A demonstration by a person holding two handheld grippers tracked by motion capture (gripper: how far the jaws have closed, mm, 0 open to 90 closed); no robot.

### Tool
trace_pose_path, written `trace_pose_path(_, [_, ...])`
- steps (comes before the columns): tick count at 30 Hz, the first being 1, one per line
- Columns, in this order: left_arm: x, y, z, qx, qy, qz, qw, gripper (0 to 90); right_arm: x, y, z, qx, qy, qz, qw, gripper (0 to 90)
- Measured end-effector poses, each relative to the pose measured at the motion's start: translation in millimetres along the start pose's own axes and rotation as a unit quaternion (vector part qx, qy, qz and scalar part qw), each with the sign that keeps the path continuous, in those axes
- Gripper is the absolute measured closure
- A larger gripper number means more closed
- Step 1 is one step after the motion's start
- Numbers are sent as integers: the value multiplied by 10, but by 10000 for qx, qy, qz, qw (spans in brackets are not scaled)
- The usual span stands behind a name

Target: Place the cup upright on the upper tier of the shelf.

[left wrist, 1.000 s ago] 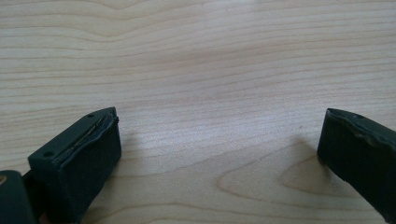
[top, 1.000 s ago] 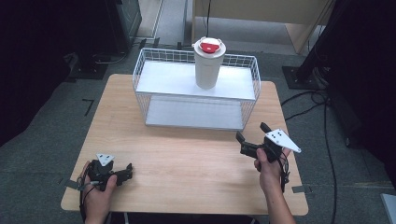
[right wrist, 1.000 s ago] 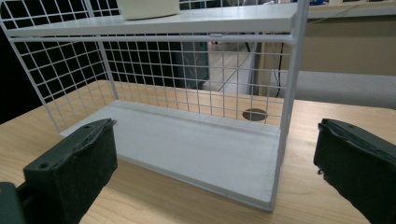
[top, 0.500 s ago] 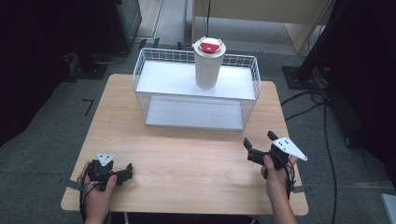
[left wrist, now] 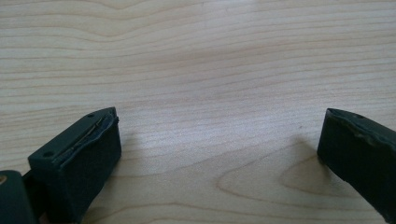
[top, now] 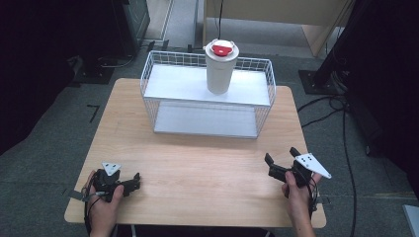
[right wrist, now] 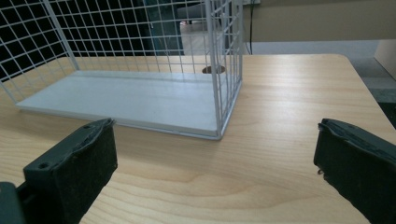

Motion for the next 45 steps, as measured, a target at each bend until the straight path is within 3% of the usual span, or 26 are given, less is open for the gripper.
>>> trace_pose_path(7, [0,0,0,0,1,-1,10000,0,94,-158,-69,226,89,-50,9997,0])
trace_pose_path(29, [0,0,0,-1,0,-2,10000,0,307,-465,-282,586,344,-23,9977,0])
trace_pose_path(45, [0,-1,0,0,0,-2,10000,0,486,-682,-414,921,659,-60,9935,0])
Point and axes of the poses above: each handheld gripper's, and its own axes: z roughly forward along the jaws, x roughly out of its underside, y roughly to its left, the point moved 7 cm from there along z, roughly forward along the jaws, and after that the axes turned 13 degrees about z, right-handed, at the moved point
